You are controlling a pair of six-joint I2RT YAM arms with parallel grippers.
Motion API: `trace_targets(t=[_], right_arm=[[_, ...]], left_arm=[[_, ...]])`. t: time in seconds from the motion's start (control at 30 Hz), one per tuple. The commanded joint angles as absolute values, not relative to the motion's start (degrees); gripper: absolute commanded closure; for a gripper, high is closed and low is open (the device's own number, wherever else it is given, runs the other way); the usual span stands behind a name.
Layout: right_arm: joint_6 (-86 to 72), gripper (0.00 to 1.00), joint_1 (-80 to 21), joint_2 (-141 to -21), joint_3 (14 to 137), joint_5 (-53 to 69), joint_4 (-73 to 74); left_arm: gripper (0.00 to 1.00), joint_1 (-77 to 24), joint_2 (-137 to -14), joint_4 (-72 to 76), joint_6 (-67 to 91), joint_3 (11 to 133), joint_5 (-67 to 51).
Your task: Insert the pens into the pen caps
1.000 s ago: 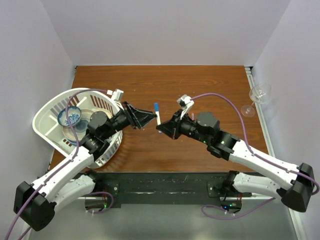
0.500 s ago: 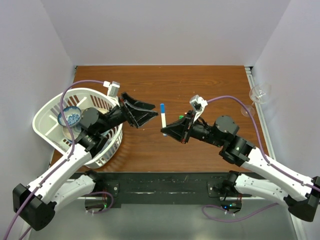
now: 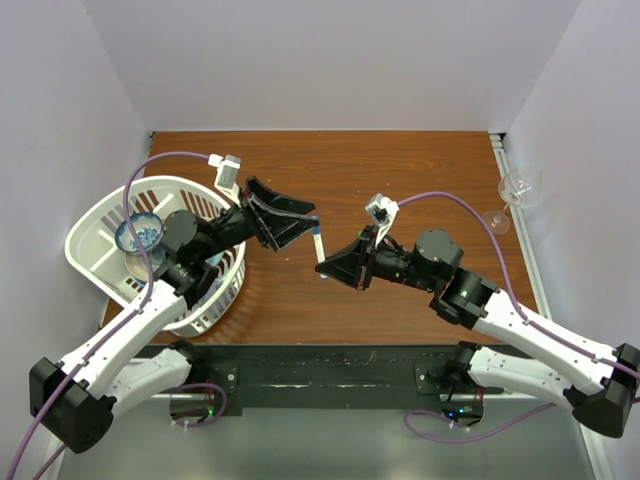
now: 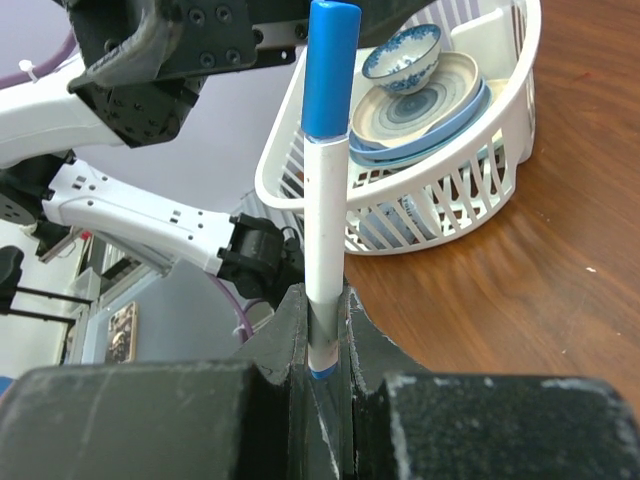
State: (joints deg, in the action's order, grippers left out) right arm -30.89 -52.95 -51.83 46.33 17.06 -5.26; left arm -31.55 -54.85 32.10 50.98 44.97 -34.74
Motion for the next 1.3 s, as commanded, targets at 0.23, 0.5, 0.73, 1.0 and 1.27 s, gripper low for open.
trace_targets(t=[0.23, 0.5, 0.73, 1.0, 1.27], right_arm=[[-33.13, 1.00, -53.79, -51.24, 46.49, 18.55, -9.14], [-31.29, 1.00, -53.79, -53.43, 51.76, 16.96, -7.91], [-27.88, 1.00, -53.70, -55.81, 56.76, 15.91, -8.88], [-23.29, 1.00, -53.79, -54.50, 61.26, 9.59, -6.50], [-20.83, 1.00, -53.70, -56.16, 64.42, 7.74, -7.65]], left_arm=[[0.71, -31.64, -56.08, 36.82, 53.86, 45.45, -38.05], [1.00, -31.99, -52.65, 39.72, 57.65, 40.00, -39.64], [1.00, -34.19, -53.61, 38.77, 60.11, 37.62, -41.74], [1.00, -34.89, -50.80, 34.55, 59.77, 34.10, -40.61], [1.00, -36.82, -52.03, 38.49, 61.87, 30.33, -37.26]])
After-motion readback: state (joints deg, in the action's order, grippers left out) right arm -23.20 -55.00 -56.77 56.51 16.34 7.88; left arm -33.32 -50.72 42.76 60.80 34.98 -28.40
